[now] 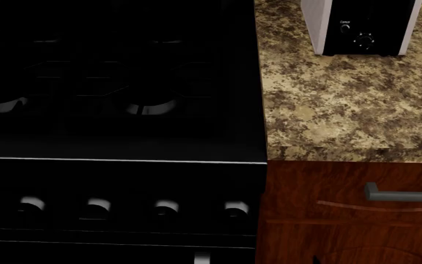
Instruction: Press the start button on the microwave
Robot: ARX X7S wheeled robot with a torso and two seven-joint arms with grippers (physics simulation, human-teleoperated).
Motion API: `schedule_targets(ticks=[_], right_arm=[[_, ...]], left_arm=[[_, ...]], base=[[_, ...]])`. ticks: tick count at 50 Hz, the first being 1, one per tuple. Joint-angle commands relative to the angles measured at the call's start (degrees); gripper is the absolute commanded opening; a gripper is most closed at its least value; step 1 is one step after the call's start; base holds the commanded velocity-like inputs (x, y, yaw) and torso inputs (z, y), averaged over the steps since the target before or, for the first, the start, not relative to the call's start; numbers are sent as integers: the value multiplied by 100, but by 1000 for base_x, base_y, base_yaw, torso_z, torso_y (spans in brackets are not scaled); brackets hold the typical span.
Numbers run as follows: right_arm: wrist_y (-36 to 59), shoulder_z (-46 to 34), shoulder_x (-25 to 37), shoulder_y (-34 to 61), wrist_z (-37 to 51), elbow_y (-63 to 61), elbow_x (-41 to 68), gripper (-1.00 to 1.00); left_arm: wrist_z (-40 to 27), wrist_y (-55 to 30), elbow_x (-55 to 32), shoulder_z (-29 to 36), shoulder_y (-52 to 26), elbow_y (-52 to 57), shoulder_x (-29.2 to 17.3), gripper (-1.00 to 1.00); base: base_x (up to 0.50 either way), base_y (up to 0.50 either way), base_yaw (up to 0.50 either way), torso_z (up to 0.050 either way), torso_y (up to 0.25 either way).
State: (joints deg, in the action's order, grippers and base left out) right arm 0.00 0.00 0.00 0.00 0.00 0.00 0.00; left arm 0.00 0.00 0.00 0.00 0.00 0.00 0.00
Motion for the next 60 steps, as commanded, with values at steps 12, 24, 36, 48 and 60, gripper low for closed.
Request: schedule_targets(ticks=[12,24,36,48,60], right_arm=[[0,-332,254,6,301,27,322,100],[-23,-496,366,-5,423,25,418,100],[551,-682,521,-78,601,-1208,356,100],[1627,-786,741,356,661,-2276,350,100],[4354,-621,857,2922,460,-3129,850,100]], left_arm=[[-373,-67,-163,301,17,50,-267,100],[-549,0,-135,483,1,-8,-397,100],[-721,-903,-104,592,89,1448,-521,100],[-785,-2134,-74,667,-492,2233,-679,100],[-542,-4652,-504,465,-3224,2645,-662,100]], base=[[0,0,0,0,0],[0,0,0,0,0],[0,0,0,0,0],[0,0,0,0,0],[1,0,0,0,0]])
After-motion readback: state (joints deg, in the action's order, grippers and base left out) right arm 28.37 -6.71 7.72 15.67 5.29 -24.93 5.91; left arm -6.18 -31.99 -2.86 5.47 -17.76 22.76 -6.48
